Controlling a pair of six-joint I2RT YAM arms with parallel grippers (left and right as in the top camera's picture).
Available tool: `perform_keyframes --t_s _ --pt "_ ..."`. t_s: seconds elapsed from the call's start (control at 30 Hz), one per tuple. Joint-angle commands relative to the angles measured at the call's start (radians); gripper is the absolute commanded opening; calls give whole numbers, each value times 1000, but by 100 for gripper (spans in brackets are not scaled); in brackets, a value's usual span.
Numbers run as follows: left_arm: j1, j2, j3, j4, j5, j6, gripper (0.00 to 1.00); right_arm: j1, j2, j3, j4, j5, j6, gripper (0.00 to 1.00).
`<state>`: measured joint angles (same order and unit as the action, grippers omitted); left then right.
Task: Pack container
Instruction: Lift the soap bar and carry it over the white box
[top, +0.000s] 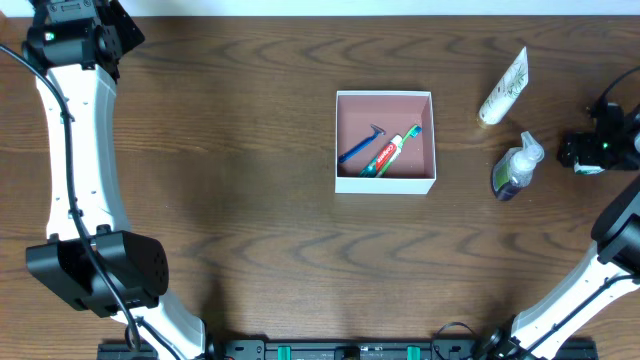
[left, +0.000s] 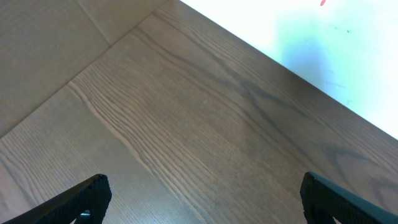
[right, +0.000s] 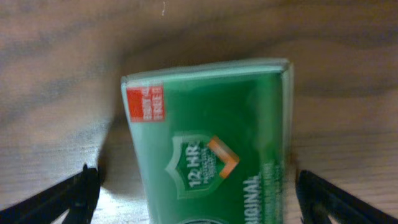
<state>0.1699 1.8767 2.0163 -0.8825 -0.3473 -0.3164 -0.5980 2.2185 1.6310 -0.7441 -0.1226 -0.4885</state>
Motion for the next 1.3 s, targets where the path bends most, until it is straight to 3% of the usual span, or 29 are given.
perform_keyframes --t_s 0.0,0.17,0.2,0.23,0.3,0.43,0.53,0.7,0.9,1.1,1.27 --pt "2 -3 -5 1 -16 5 98 6 13 4 -3 -13 -14 97" --pt "2 -3 -5 1 -16 5 98 5 13 4 -3 -13 -14 79" --pt "2 -3 -5 1 -16 5 98 6 13 4 -3 -13 -14 72" --pt "2 -3 -5 1 -16 5 98 6 13 5 -3 -13 -12 55" --pt "2 -3 -5 1 -16 5 98 6 13 11 -1 -13 27 36" --pt "2 -2 -5 1 -16 5 98 6 13 63 -23 -13 94 34" --pt "2 -3 -5 1 -16 5 98 6 13 158 -69 -13 130 27" --pt "2 -3 -5 1 -16 5 98 11 13 393 -190 -34 195 25" --pt "2 -3 -5 1 -16 5 98 65 13 714 -351 -246 227 23" --pt "2 -3 -5 1 -16 5 98 238 13 942 -462 -300 227 22" --pt "2 -2 -5 1 -16 5 98 426 13 974 -464 -293 223 23"
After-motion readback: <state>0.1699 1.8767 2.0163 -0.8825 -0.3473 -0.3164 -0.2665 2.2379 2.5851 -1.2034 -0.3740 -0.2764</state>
